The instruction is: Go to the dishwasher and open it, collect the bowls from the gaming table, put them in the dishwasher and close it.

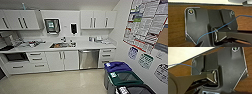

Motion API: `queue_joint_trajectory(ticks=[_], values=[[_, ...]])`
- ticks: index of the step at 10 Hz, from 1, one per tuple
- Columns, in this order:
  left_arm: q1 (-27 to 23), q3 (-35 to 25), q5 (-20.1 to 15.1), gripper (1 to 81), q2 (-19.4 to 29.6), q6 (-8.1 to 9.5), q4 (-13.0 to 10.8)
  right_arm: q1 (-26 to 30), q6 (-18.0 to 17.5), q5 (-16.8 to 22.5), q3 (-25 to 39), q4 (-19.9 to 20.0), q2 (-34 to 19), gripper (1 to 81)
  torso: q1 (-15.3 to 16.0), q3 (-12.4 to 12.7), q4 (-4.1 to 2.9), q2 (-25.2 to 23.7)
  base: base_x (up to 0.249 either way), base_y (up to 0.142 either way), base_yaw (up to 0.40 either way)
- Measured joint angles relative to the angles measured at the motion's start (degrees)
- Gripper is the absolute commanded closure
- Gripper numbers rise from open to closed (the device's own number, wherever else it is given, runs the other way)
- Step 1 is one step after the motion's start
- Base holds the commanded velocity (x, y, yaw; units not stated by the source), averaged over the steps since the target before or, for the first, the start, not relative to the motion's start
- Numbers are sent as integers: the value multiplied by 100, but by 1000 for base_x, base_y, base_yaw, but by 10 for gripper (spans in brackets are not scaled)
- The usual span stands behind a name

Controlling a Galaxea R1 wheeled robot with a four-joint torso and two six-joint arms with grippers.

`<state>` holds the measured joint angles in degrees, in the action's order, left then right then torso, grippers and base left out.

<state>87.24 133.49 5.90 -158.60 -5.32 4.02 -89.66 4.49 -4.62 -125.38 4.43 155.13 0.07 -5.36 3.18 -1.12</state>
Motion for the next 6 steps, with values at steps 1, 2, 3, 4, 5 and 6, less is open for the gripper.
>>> queue_joint_trajectory(ticks=[1, 2, 3, 4, 5, 6], values=[[-37, 0, 7, 10, -5, 0, 0, 13, 0, -1, 0, 0, -16, 10, 2, 0, 0, 2, 146, 0, 0], [-50, 0, 10, 10, -9, 0, 0, 13, 0, 0, 0, 0, -17, 10, 4, 0, 0, 2, 137, 0, 0], [-35, 0, 7, 10, -11, 0, 0, 9, 0, 7, 0, 0, -17, 10, 4, 0, 0, 2, 136, 0, 0], [17, 0, -4, 10, -11, 0, 0, -35, 2, 13, 0, -2, -16, 10, -5, 0, 0, -2, 134, 0, 0], [30, 0, -21, 10, -11, 0, 0, -35, 2, 20, 0, -2, 2, 10, -2, 0, 0, 0, 133, 0, 0], [13, 0, -10, 10, -11, 0, 0, 9, 2, 0, 0, -2, 13, 10, -2, 0, 0, 2, 134, 0, 0]])
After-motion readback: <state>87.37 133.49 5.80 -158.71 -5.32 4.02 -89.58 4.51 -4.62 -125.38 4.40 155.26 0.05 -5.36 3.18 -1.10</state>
